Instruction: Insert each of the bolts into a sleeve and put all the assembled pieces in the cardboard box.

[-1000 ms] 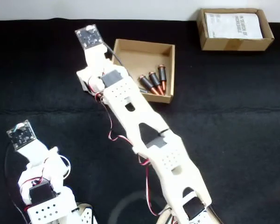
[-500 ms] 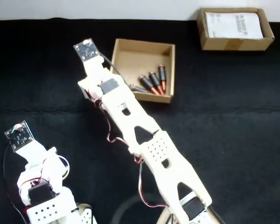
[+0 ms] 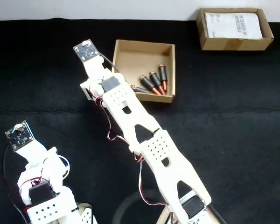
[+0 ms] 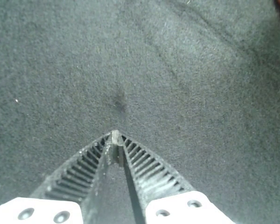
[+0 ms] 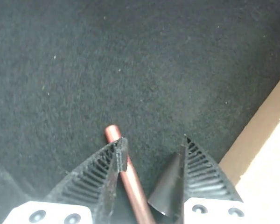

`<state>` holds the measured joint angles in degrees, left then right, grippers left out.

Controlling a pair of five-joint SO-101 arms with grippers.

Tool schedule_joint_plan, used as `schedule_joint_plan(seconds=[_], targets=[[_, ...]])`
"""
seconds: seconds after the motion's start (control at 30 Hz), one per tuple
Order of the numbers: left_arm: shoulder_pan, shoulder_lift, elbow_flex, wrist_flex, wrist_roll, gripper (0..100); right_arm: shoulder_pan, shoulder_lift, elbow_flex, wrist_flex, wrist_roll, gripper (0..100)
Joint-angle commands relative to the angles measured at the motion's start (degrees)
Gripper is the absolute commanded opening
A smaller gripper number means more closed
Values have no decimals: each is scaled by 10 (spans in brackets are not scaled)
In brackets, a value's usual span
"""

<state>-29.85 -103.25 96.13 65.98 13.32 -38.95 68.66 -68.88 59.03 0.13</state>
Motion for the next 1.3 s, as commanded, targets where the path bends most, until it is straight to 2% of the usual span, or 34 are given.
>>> schedule_joint_plan(seconds=[0.0,0.57,0.77,0.97,1.27], targets=[[-5,-6,8,-7,-2,13,41,-2,-11,40,30,177],[-5,-6,7,-6,-2,13,25,-7,-15,192,41,176],[-5,-6,7,-6,-2,13,21,-21,-81,204,37,176],[-4,-6,7,-9,-3,13,0,-29,-87,292,36,176],[-4,-6,7,-9,-3,13,1,-52,-116,370,40,176]])
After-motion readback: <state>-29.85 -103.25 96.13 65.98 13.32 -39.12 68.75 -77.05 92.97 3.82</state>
